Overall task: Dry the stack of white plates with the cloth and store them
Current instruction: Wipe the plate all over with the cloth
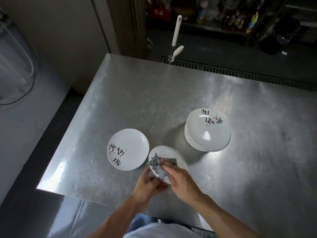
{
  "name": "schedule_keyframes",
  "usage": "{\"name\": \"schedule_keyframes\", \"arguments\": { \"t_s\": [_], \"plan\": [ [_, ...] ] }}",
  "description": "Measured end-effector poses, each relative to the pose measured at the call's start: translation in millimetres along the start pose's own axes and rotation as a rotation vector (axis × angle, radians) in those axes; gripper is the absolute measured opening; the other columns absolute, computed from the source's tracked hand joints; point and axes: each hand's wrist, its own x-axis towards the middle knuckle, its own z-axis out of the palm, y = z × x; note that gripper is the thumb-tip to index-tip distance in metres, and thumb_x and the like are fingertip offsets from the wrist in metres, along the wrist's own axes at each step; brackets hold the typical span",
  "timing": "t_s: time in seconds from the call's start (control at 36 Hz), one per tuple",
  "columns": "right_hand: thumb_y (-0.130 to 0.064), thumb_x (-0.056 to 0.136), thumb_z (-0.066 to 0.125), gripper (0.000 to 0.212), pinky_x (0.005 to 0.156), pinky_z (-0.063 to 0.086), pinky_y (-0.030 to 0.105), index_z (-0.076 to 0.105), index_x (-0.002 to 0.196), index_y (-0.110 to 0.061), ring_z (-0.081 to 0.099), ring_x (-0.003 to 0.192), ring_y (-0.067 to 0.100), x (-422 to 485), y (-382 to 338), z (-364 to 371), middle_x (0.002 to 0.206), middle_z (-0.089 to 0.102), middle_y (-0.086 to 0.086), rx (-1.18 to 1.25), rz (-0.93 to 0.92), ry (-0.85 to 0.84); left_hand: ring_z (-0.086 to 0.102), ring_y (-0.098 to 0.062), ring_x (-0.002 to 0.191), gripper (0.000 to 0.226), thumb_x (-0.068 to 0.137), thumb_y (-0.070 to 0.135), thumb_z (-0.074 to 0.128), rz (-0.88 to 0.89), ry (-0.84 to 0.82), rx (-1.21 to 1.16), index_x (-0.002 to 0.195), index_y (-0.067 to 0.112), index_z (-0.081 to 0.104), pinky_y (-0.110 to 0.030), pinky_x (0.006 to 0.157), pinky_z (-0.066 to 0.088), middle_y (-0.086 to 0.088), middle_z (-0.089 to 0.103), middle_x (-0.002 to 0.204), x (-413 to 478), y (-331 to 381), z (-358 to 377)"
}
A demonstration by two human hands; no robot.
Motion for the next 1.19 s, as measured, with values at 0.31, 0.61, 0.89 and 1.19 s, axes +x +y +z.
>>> {"name": "schedule_keyframes", "arguments": {
  "t_s": [0.31, 0.61, 0.89, 1.19],
  "plan": [
    [0.015, 0.085, 0.054, 0.065, 0.121, 0.018, 0.018, 0.056, 0.142, -0.017, 0.029, 0.148, 0.003, 10, 13, 1, 0.155, 0.042, -0.005, -0.258, -0.17, -0.231, 0.07, -0.028, 0.08, 0.034, 0.094, -0.01, 0.059, -0.085, -0.004, 0.19, 0.124, 0.007, 0.057, -0.05, 0.082, 0.062, -0.017, 0.072, 0.098, -1, -2, -9],
    [0.006, 0.086, 0.067, 0.047, 0.114, 0.037, 0.024, 0.067, 0.13, -0.012, 0.05, 0.136, 0.009, 8, 13, -3, 0.143, 0.055, -0.006, -0.112, -0.029, 0.023, 0.074, -0.036, 0.093, 0.032, 0.095, -0.006, 0.056, -0.13, 0.007, 0.139, 0.125, 0.007, 0.059, -0.046, 0.081, 0.062, -0.021, 0.072, 0.114, -2, -12, -10],
    [0.009, 0.083, 0.058, 0.052, 0.11, 0.038, 0.017, 0.067, 0.129, -0.014, 0.055, 0.128, 0.008, 19, 4, -5, 0.134, 0.063, -0.004, -0.113, 0.05, 0.018, 0.067, -0.041, 0.115, 0.057, 0.081, 0.006, 0.082, -0.058, -0.045, 0.125, 0.131, 0.01, 0.056, -0.052, 0.089, 0.059, -0.019, 0.071, 0.123, 6, 4, -8],
    [0.017, 0.084, 0.052, 0.065, 0.12, 0.024, 0.018, 0.057, 0.142, -0.013, 0.035, 0.144, 0.002, 6, -3, 14, 0.152, 0.044, -0.007, -0.194, -0.063, -0.077, 0.071, -0.03, 0.107, 0.053, 0.079, -0.01, 0.074, -0.032, -0.055, 0.171, 0.126, 0.01, 0.061, -0.04, 0.085, 0.058, -0.015, 0.075, 0.115, -2, 1, -13]
  ]
}}
